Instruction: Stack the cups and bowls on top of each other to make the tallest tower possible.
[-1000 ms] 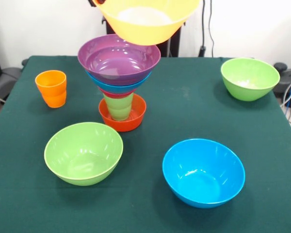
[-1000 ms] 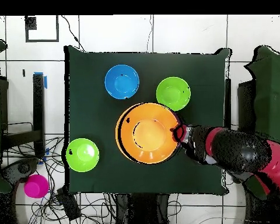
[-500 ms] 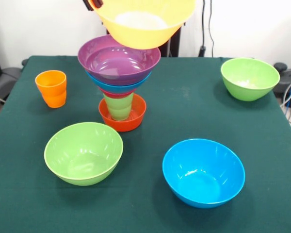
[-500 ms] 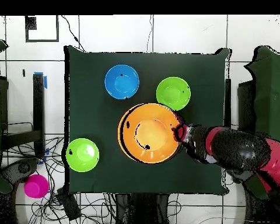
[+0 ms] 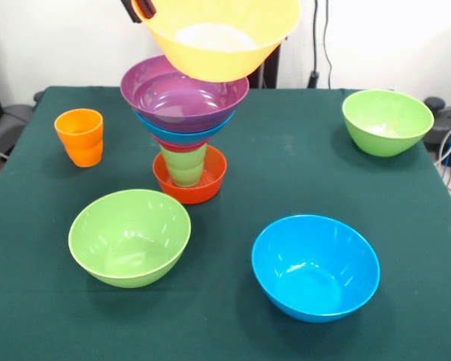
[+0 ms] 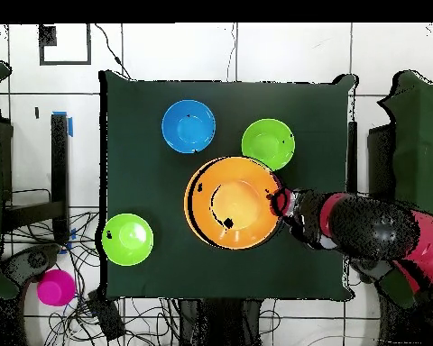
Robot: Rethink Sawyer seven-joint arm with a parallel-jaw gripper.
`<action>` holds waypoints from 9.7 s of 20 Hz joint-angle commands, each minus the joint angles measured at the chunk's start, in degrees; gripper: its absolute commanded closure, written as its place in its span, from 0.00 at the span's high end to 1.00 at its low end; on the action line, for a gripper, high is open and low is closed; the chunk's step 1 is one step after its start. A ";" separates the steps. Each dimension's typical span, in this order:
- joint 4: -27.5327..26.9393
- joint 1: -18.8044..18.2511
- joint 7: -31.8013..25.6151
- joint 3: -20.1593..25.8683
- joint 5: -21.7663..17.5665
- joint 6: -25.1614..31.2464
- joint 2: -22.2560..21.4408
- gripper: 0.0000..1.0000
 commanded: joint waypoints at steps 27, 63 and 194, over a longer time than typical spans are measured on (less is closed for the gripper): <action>-2.79 0.28 -10.16 0.75 -6.93 2.87 3.58 0.00; -6.28 -0.32 -11.14 0.92 -10.22 4.16 7.63 0.00; -7.13 -3.02 -8.21 1.72 -18.28 -2.51 16.17 0.00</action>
